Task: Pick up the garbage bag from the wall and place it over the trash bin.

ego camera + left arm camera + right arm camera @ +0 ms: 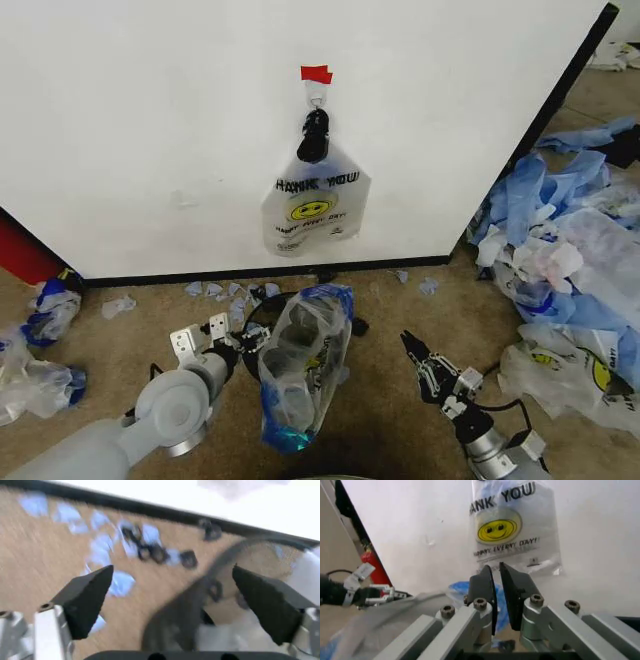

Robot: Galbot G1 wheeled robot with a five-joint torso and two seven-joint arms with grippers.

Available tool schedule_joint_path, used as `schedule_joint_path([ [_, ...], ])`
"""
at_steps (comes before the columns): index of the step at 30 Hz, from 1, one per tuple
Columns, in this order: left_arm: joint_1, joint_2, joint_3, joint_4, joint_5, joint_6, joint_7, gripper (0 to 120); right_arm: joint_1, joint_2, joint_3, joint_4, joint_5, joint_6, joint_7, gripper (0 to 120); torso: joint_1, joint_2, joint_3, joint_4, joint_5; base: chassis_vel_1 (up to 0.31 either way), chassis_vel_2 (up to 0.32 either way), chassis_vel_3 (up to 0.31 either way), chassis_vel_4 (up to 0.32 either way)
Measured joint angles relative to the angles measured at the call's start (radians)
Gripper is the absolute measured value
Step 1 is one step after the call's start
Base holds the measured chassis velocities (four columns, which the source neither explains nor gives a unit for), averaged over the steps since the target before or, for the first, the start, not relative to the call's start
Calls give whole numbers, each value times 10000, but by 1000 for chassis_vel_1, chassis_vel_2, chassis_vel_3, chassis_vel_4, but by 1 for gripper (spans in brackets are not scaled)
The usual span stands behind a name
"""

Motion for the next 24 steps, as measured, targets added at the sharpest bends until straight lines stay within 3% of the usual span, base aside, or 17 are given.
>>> schedule_joint_path([
  [1, 146, 137, -152, 59, 340, -26, 226, 97, -6, -51, -60, 193, 73, -86, 190, 7, 0, 0, 0, 0, -16, 0, 0, 0, 0],
  [4, 464, 365, -483, 78, 719, -76, 471, 98, -20, -165, -169, 515, 243, -278, 561, 7, 0, 0, 0, -1, 0, 0, 0, 0, 0],
  [10, 791, 631, -754, 75, 1095, -249, 621, 98, -46, -481, -373, 1217, 326, -857, 1745, 13, 0, 0, 0, 0, -5, 0, 0, 0, 0],
  [16, 836, 852, -775, 44, 1433, -366, 790, 97, 250, -1047, -869, 2109, 196, -2008, 3649, 33, 0, 0, 0, -4, -6, 0, 0, 0, 0],
  [22, 903, 971, -783, 100, 1619, -438, 862, 97, 2132, -1780, -2677, 3188, 1242, -3834, 6369, 58, 1, 0, 0, -3, -9, 0, 0, 0, 0],
  [24, 913, 963, -783, 118, 1633, -446, 862, 97, 2502, -1807, -2928, 3310, 1464, -4036, 6717, 62, 0, 0, 0, -1, -6, 0, 0, 0, 0],
])
